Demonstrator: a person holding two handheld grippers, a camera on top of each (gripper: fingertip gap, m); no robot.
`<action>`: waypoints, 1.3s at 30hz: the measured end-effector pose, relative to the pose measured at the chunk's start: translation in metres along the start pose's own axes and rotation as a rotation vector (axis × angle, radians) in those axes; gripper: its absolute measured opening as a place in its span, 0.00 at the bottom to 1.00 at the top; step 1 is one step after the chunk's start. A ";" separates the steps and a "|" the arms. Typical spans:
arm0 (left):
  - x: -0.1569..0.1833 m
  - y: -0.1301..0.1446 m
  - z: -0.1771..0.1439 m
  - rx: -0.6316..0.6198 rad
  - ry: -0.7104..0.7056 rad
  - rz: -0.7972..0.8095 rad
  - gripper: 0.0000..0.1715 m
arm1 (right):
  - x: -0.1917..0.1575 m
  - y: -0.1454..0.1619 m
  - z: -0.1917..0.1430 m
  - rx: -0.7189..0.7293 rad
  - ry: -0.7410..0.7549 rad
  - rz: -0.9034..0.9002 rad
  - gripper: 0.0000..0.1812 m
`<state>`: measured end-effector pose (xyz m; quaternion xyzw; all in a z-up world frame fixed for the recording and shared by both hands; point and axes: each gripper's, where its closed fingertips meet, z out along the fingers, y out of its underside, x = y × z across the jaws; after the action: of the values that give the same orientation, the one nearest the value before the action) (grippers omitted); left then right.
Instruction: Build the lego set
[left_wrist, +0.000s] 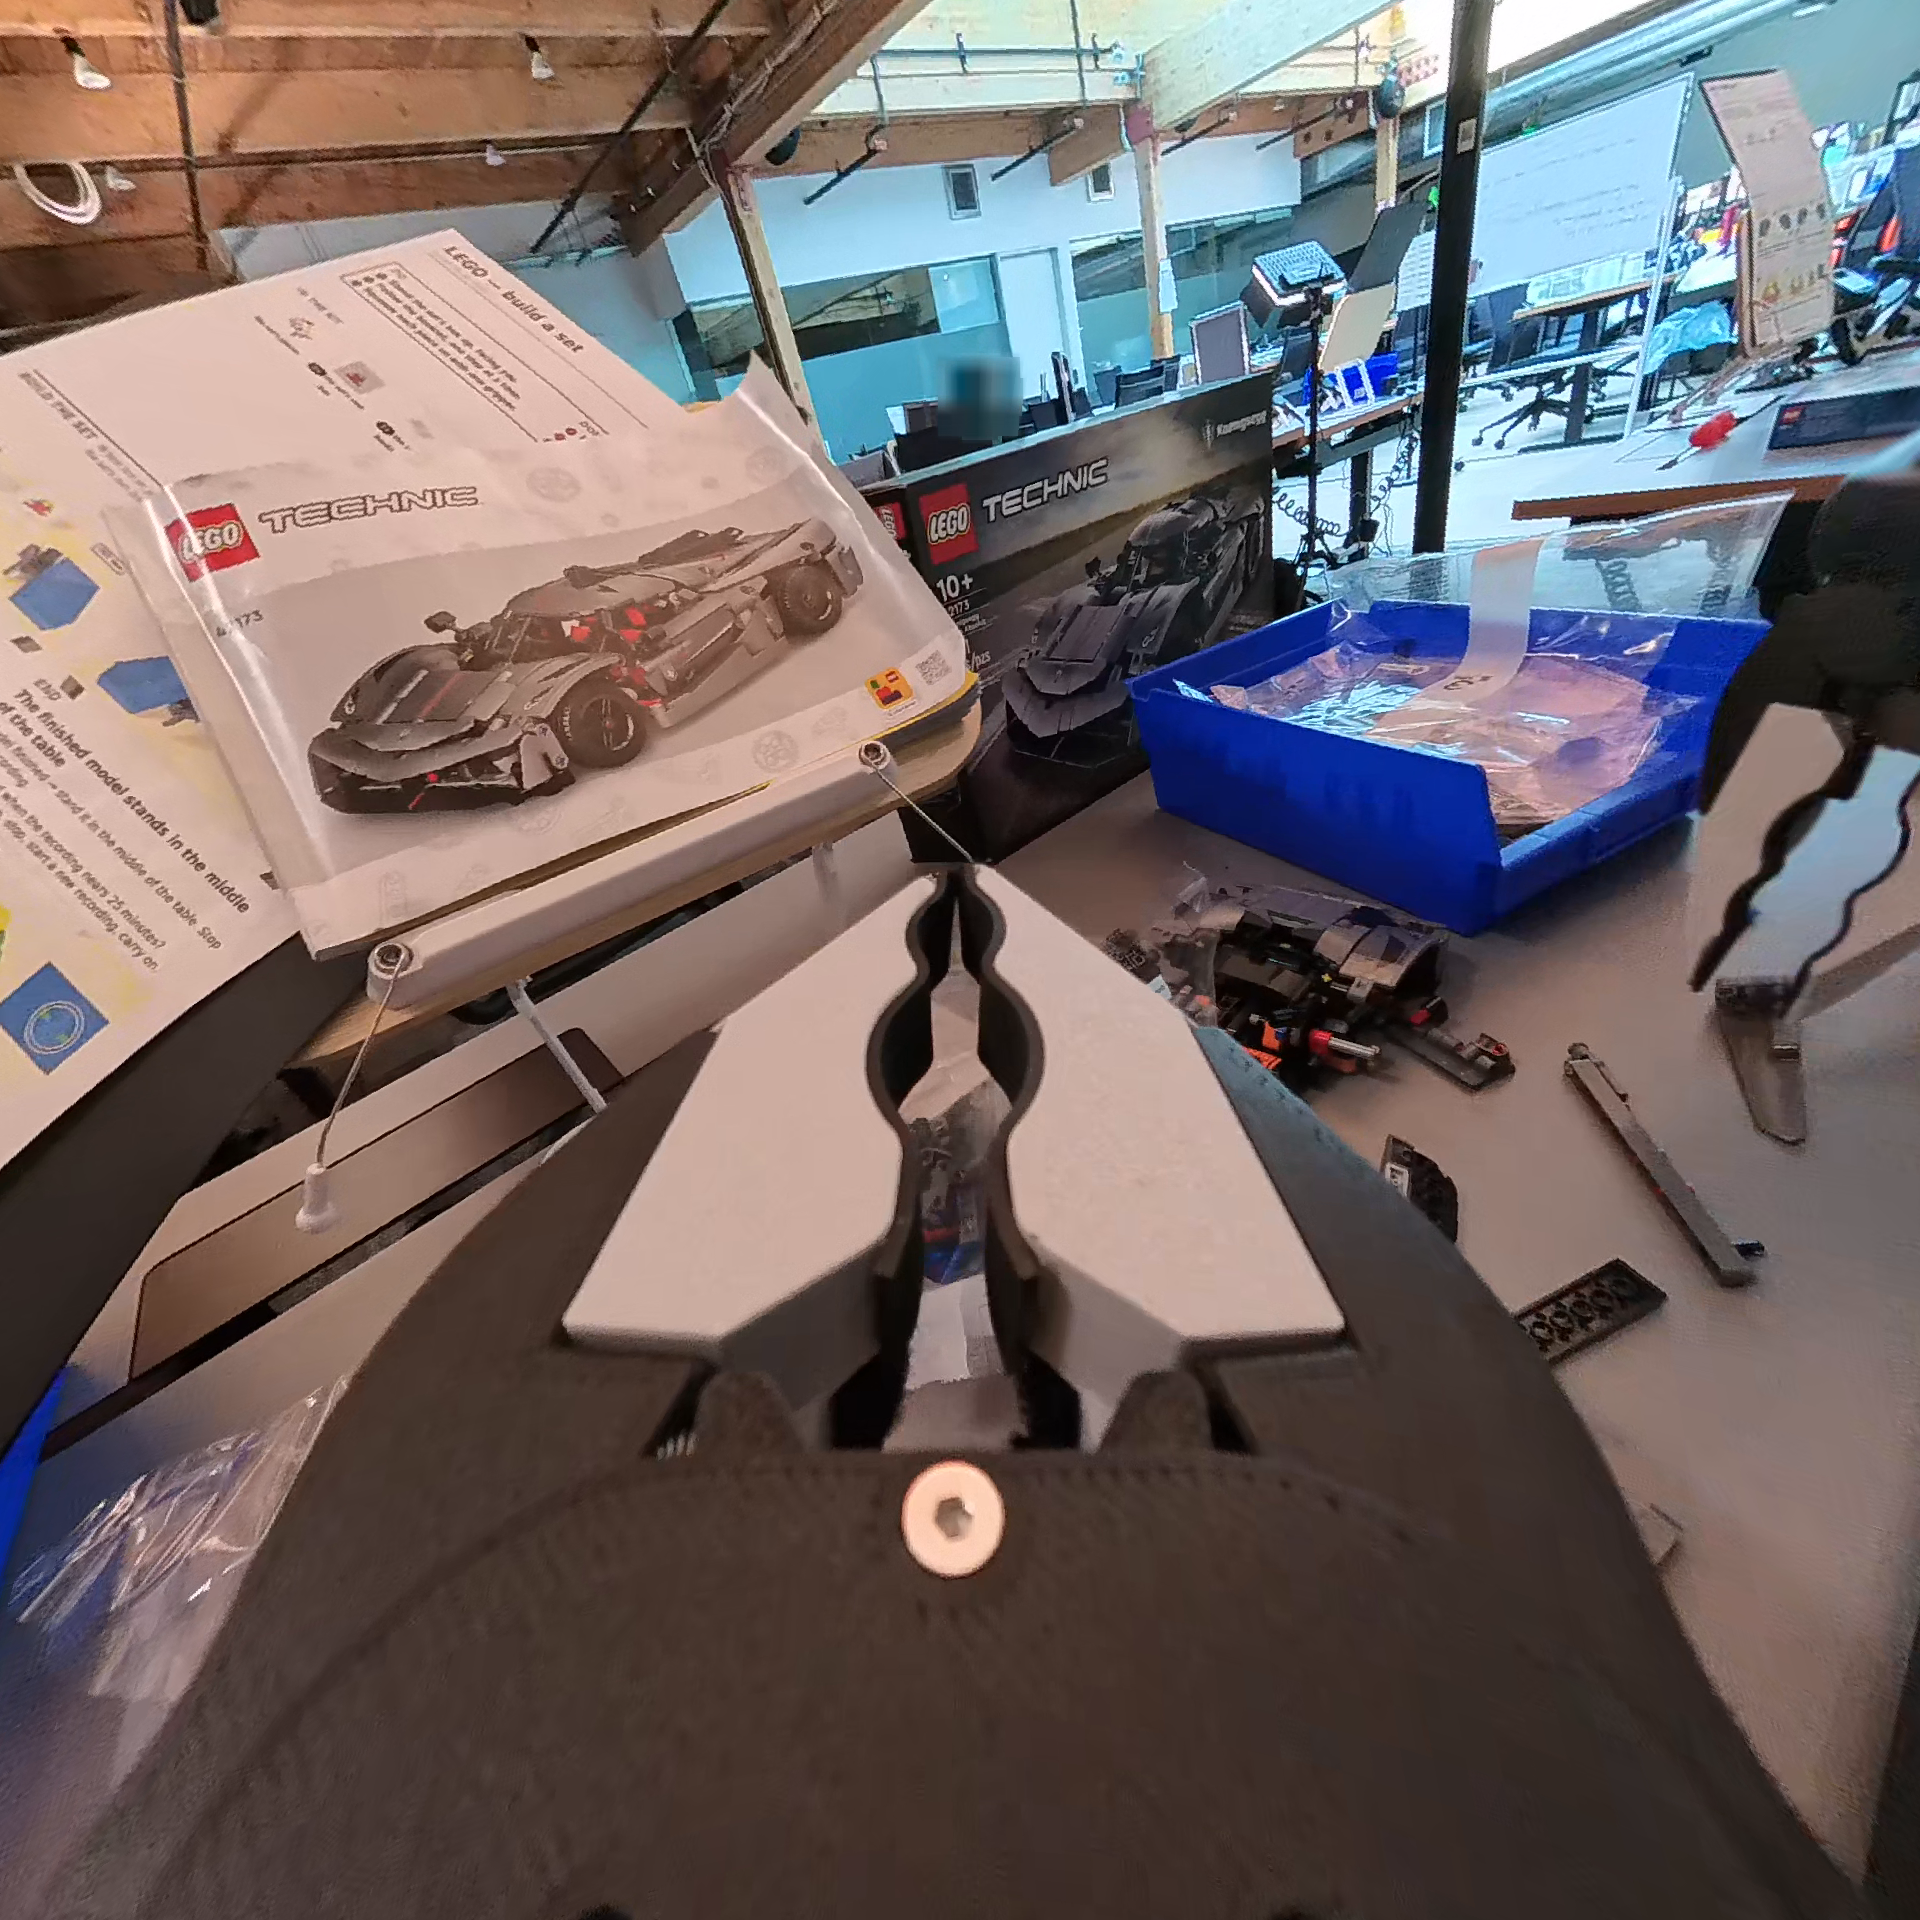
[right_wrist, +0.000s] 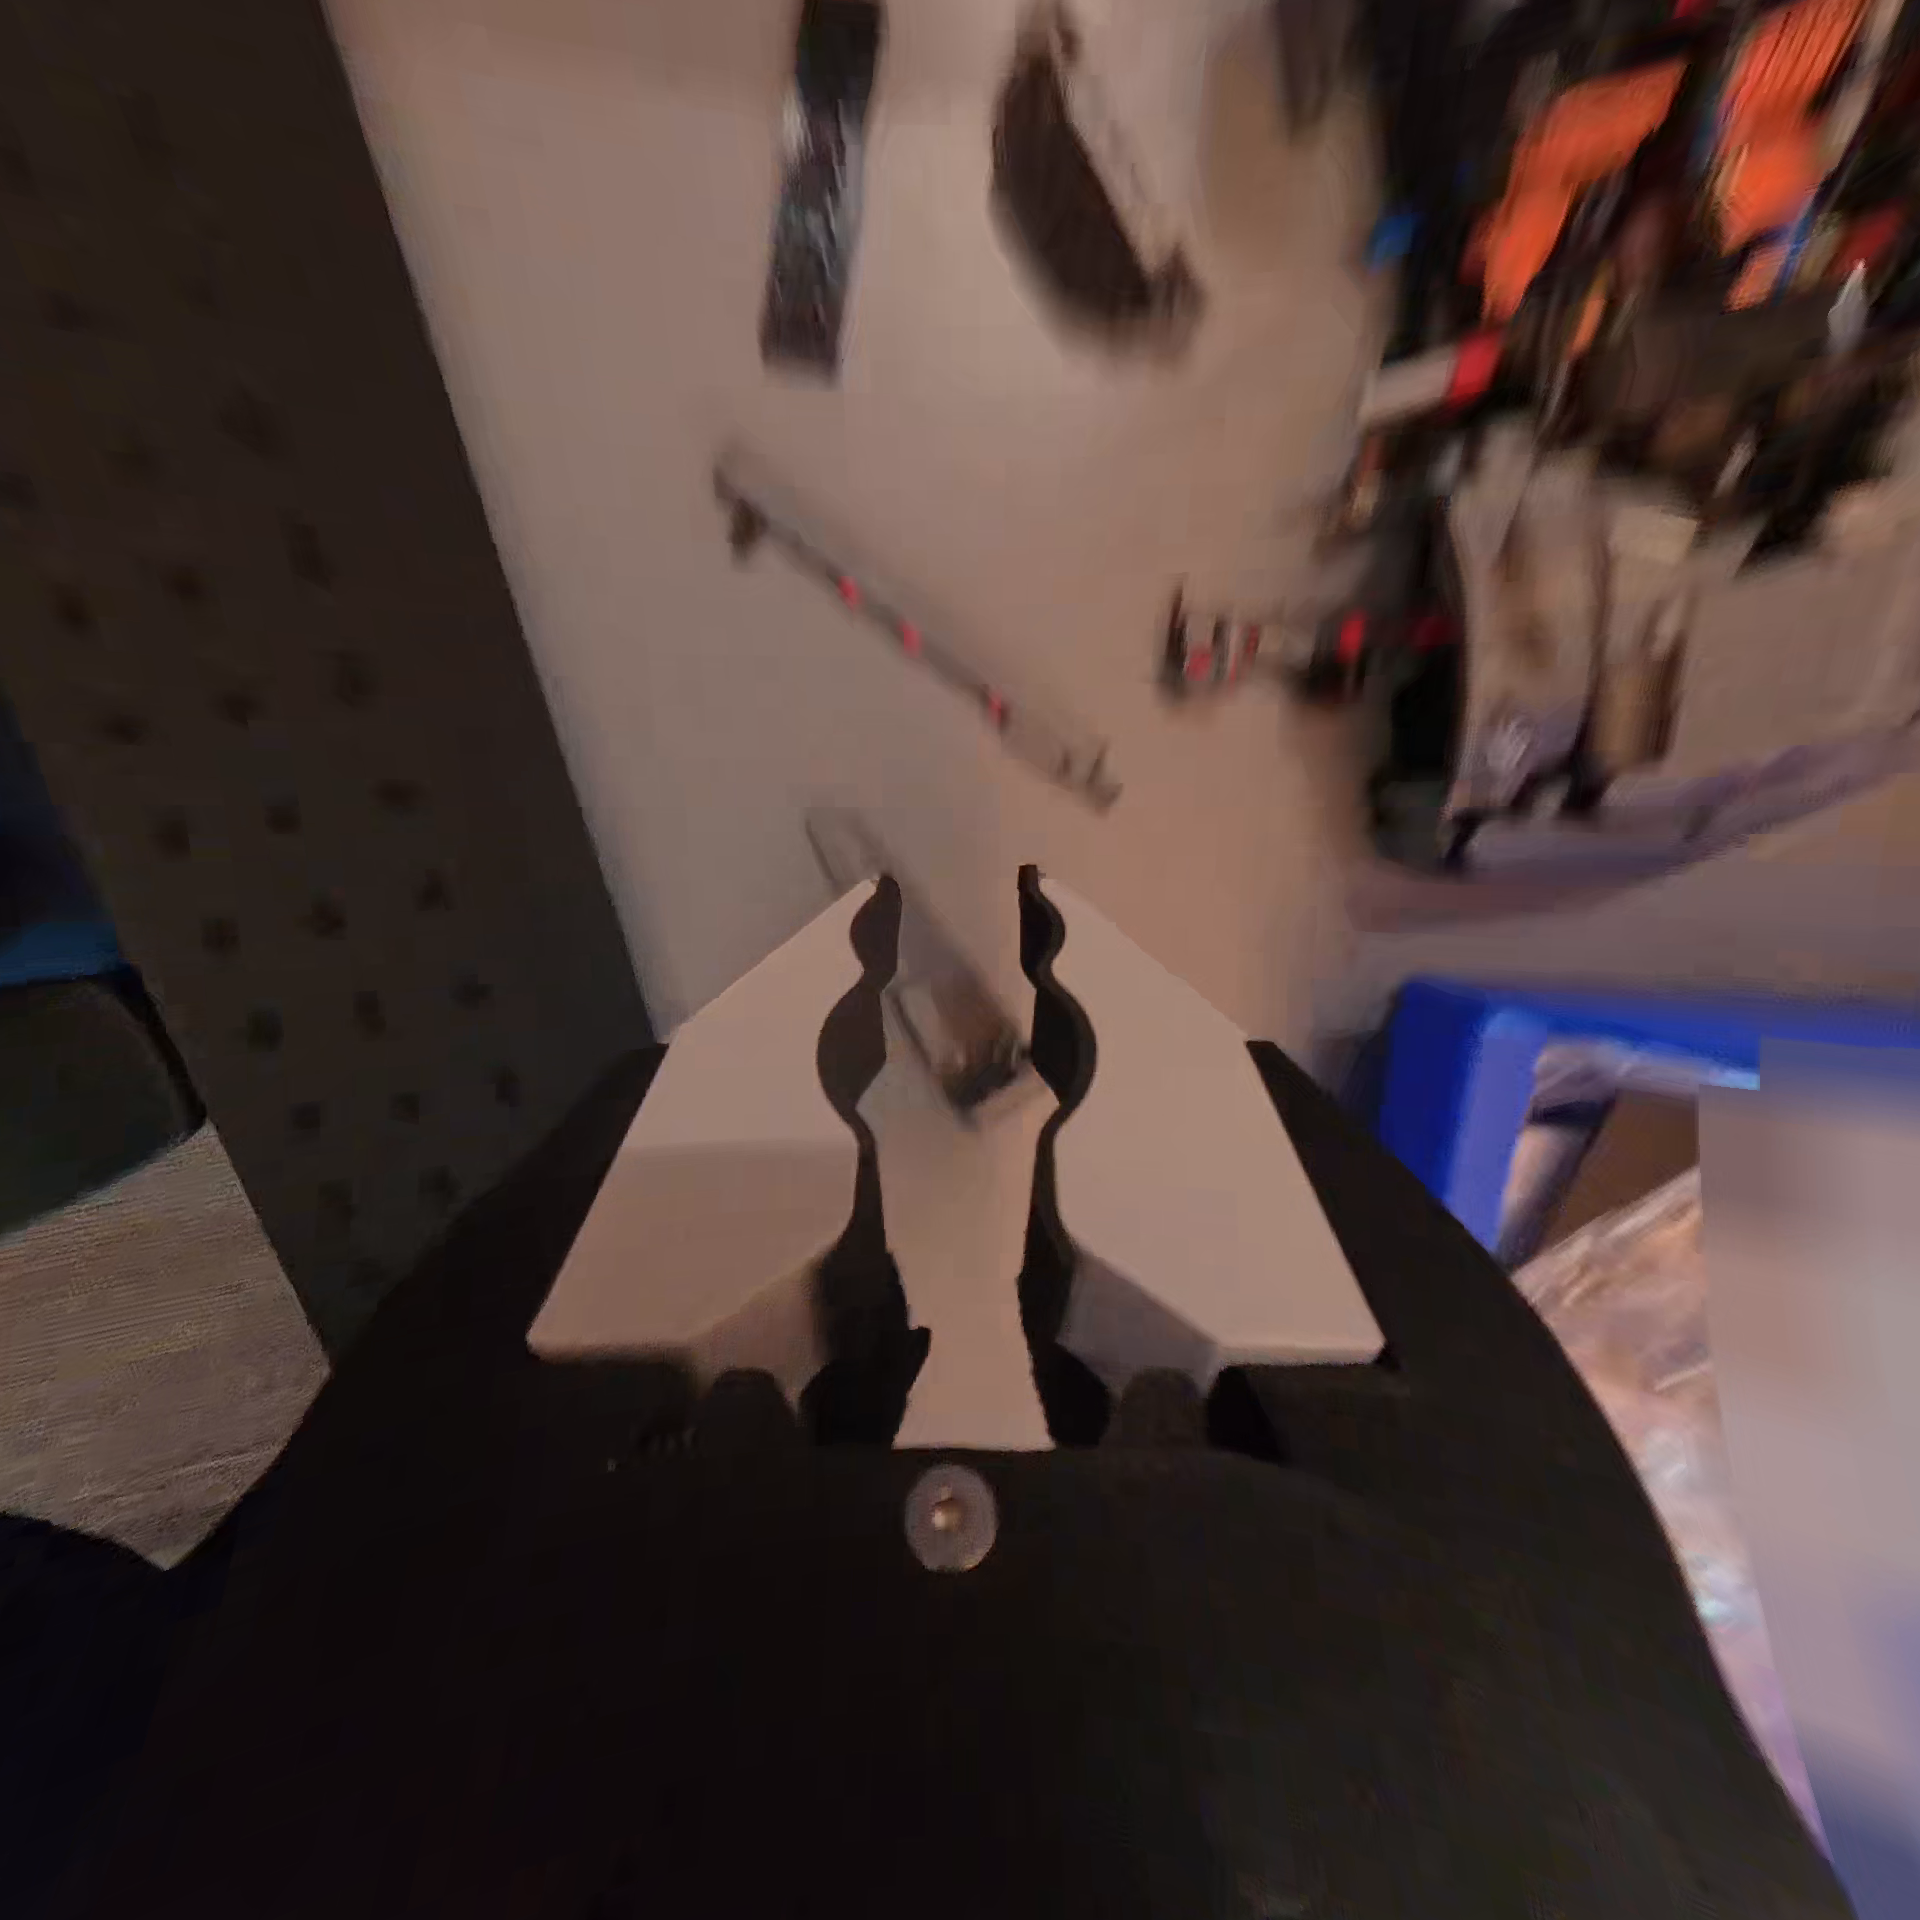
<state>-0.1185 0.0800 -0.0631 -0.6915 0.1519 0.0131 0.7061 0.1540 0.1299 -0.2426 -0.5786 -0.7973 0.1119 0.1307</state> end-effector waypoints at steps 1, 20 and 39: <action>0.001 0.001 0.001 -0.005 0.002 0.003 0.00 | 0.002 0.015 0.003 -0.022 0.006 0.028 0.13; -0.003 0.008 0.008 -0.020 -0.019 0.012 0.00 | 0.019 -0.098 -0.042 0.311 0.260 -0.148 0.13; -0.047 0.007 -0.015 0.061 -0.091 -0.187 0.00 | 0.115 -0.251 -0.022 -0.299 0.692 -0.703 0.20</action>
<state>-0.1683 0.0743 -0.0589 -0.6794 0.0549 -0.0259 0.7312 -0.0963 0.1632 -0.1301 -0.2913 -0.8609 -0.2518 0.3326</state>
